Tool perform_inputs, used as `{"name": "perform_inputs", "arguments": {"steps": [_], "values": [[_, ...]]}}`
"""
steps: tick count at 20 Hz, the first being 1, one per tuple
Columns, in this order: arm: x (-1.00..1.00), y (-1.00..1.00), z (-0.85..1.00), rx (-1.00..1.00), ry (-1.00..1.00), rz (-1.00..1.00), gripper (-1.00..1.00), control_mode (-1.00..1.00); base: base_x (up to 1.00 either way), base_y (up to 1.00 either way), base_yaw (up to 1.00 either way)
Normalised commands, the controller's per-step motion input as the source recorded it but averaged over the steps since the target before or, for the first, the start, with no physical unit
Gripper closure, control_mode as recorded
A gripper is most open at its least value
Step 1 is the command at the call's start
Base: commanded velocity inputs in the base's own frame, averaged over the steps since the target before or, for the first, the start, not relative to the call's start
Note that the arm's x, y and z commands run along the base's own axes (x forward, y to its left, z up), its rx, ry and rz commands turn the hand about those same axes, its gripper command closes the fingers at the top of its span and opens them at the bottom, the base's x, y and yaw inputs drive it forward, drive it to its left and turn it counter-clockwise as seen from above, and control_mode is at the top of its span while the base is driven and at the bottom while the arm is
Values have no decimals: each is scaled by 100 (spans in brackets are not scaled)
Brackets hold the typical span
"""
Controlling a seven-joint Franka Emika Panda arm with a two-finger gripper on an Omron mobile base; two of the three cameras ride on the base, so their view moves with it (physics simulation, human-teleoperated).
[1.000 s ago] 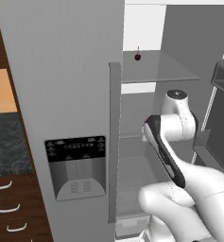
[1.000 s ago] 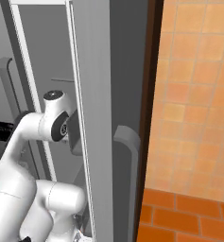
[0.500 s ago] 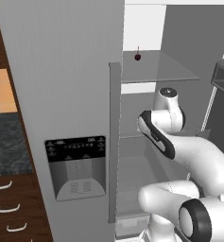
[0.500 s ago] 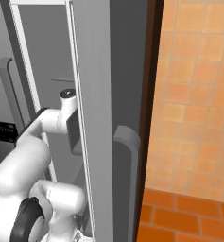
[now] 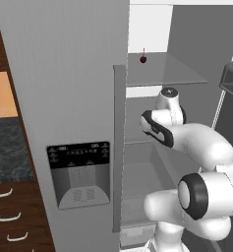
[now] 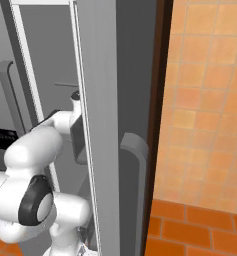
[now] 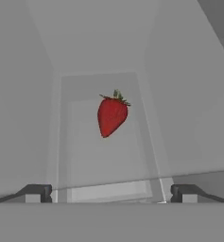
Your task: Take the strawberry from the fridge and place it on top of the pancake, located on the dining counter.
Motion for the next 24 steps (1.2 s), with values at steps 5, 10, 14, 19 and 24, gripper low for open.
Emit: {"name": "perform_inputs", "arguments": {"steps": [5, 10, 14, 19, 24], "values": [[16, -8, -8, 1, 0, 0, -100, -100, 0, 0, 0], [35, 0, -24, 0, 0, 0, -100, -100, 0, 0, 0], [33, -4, -15, 0, 0, 0, -100, -100, 0, 0, 0], [46, -5, -2, 0, 0, 0, -100, -100, 0, 0, 0], [18, 0, -16, 0, 0, 0, -100, -100, 0, 0, 0]]}}
